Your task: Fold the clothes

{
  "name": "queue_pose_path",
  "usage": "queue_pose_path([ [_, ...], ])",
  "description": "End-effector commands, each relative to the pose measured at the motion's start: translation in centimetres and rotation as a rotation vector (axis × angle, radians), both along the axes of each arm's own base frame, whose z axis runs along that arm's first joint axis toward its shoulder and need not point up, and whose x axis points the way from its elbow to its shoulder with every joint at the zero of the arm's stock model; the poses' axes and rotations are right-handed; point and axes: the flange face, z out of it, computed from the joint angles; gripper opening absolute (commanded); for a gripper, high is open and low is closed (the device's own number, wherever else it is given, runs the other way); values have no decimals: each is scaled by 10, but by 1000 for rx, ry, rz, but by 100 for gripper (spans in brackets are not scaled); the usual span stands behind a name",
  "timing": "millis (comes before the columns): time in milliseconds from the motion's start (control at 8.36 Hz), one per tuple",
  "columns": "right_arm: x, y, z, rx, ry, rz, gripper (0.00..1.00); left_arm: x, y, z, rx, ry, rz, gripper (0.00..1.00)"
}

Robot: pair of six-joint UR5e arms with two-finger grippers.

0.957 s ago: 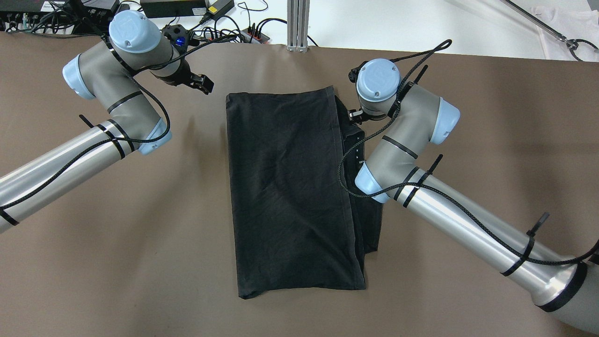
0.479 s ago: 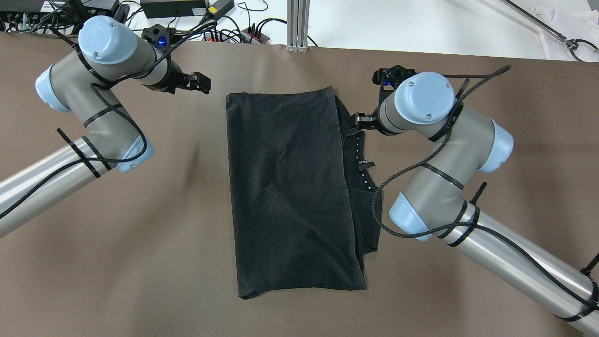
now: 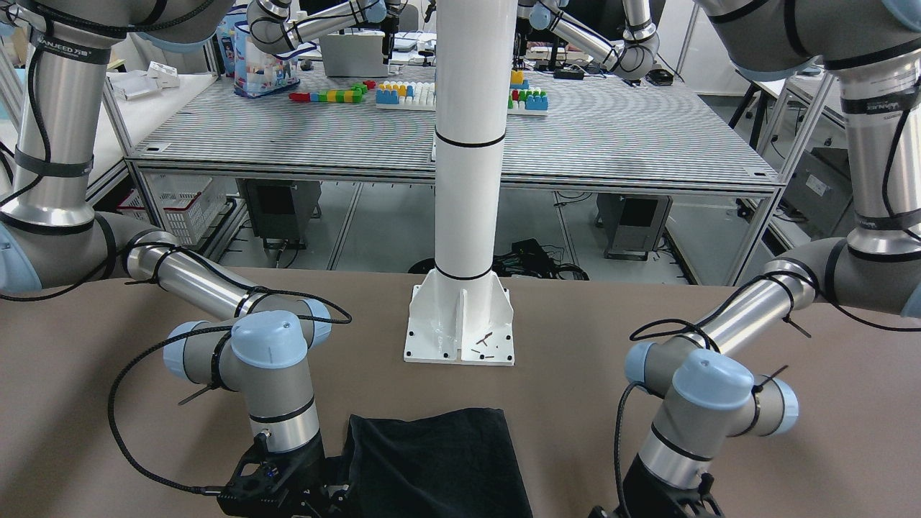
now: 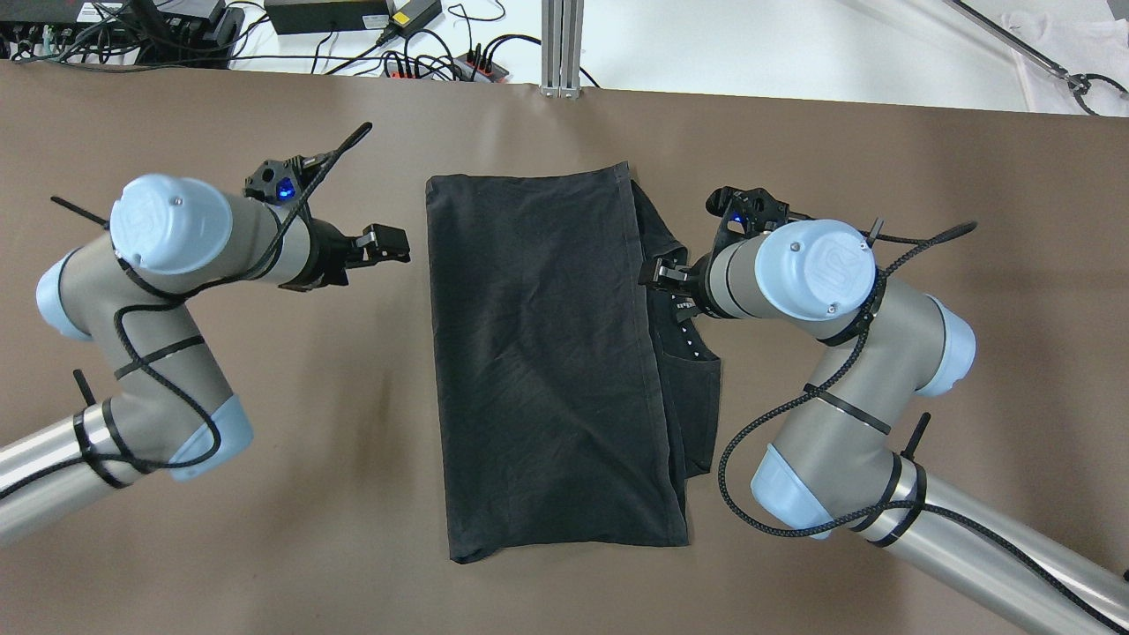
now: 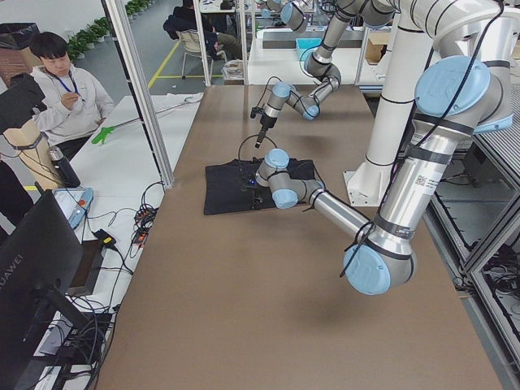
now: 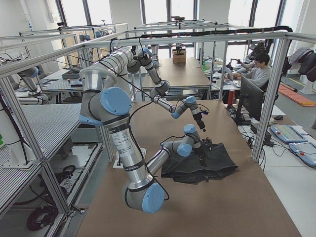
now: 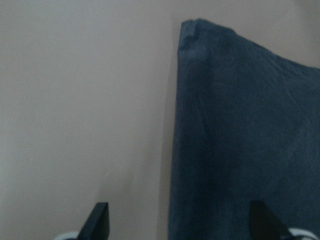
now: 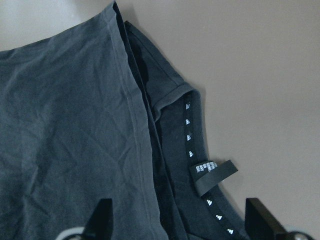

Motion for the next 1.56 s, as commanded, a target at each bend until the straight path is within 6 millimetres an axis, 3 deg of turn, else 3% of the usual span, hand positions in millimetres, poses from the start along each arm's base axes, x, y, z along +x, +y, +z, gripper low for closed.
queue_pose_path([
  [0,-9,17,13,-28,-75,43,93,36,117,4,-135,100,-45,100],
  [359,-14,19,16,-10,-57,77,94,112,243,-1,-162,139,-36,100],
  [598,-15,19,16,9,-45,86,94,141,295,-10,-205,177,-36,100],
  [718,-15,18,17,12,-42,90,94,149,308,-7,-205,168,-30,100],
  [957,-16,18,19,10,-37,89,94,162,309,8,-209,134,-31,100],
  [1077,-14,19,28,3,-26,89,94,169,308,5,-208,137,-30,100],
  [1436,-14,18,28,12,-18,108,94,176,307,3,-204,134,-40,98],
])
